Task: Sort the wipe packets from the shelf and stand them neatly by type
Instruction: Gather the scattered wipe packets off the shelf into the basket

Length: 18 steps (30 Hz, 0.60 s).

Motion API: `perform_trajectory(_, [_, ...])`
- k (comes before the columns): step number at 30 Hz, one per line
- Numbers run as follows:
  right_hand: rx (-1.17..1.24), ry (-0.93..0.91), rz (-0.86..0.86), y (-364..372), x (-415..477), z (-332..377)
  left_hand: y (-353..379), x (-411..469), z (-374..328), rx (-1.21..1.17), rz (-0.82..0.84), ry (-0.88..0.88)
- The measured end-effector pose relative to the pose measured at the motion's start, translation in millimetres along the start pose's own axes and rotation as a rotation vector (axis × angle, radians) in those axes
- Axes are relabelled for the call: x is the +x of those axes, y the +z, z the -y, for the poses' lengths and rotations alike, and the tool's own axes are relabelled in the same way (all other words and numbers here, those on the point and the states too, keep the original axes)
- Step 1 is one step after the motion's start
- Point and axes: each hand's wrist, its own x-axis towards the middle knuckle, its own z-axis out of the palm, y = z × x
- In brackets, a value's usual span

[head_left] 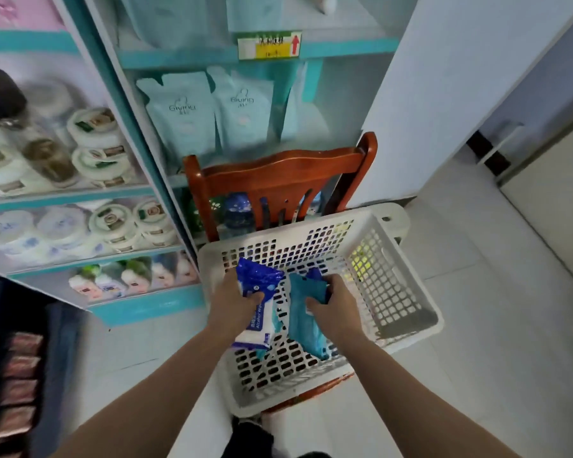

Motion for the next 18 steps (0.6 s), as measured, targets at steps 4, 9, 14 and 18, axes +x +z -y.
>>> perform_trajectory(4, [-0.123, 0.062, 0.097, 22, 34, -32, 24, 31, 35, 0.151, 0.06, -0.078])
perform_trajectory(9, [-0.183, 0.139, 0.303, 57, 82, -80, 64, 64, 86, 0.25, 0.134, -0.193])
perform_trajectory(14, [-0.336, 0.14, 0.546, 89, 115, -134, 112, 84, 148, 0.521, 0.338, -0.248])
perform_trajectory(18, [-0.812, 0.025, 0.759, 104, 128, -170, 145, 85, 197, 0.954, 0.653, -0.315])
